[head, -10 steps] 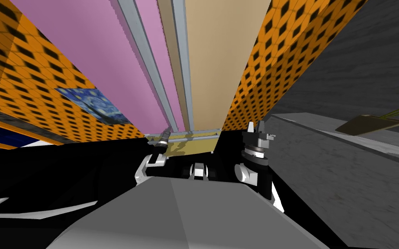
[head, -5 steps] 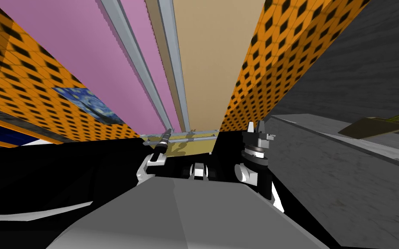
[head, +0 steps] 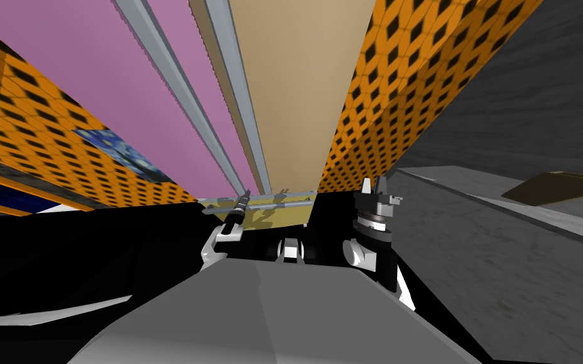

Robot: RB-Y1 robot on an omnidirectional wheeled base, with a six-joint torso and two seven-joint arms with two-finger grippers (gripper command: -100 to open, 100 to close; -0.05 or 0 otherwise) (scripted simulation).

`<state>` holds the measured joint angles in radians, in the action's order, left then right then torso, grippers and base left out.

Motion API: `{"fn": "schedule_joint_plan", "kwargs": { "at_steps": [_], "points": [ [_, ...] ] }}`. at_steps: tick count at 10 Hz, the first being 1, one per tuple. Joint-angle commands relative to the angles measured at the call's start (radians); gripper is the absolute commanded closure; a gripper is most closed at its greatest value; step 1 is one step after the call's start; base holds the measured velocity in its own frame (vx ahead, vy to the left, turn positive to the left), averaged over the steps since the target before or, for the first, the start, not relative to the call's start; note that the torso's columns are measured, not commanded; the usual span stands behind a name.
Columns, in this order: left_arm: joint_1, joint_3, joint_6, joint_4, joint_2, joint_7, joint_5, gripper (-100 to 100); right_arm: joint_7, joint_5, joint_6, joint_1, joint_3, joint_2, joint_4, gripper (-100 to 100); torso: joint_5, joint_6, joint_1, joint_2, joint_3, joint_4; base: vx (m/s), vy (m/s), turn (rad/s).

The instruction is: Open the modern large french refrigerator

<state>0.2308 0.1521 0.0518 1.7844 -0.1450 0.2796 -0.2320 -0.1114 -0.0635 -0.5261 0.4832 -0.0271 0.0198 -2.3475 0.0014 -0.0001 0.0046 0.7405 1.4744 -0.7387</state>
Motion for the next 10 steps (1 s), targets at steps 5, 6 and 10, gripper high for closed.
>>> {"fn": "schedule_joint_plan", "kwargs": {
  "at_steps": [5,6,10],
  "points": [
    [0.004,-0.097,-0.004,0.023,-0.074,-0.022,0.026,100,0.000,0.000,0.000,-0.001,0.000,0.000,0.000,0,-0.003,-0.008,0.002,0.006,-0.003,-0.005,-0.213,0.193,-0.172],
    [0.005,-0.116,-0.005,0.027,-0.089,-0.027,0.031,100,0.000,0.000,0.000,-0.001,0.000,0.000,0.000,0,-0.003,-0.008,0.001,0.005,-0.003,-0.005,-0.311,0.188,-0.147],
    [0.009,-0.194,-0.009,0.045,-0.148,-0.045,0.052,100,0.000,0.000,0.000,-0.001,0.000,0.000,0.000,0,-0.005,-0.004,-0.003,0.000,0.001,-0.005,-0.277,0.218,-0.159]
  ]
}}
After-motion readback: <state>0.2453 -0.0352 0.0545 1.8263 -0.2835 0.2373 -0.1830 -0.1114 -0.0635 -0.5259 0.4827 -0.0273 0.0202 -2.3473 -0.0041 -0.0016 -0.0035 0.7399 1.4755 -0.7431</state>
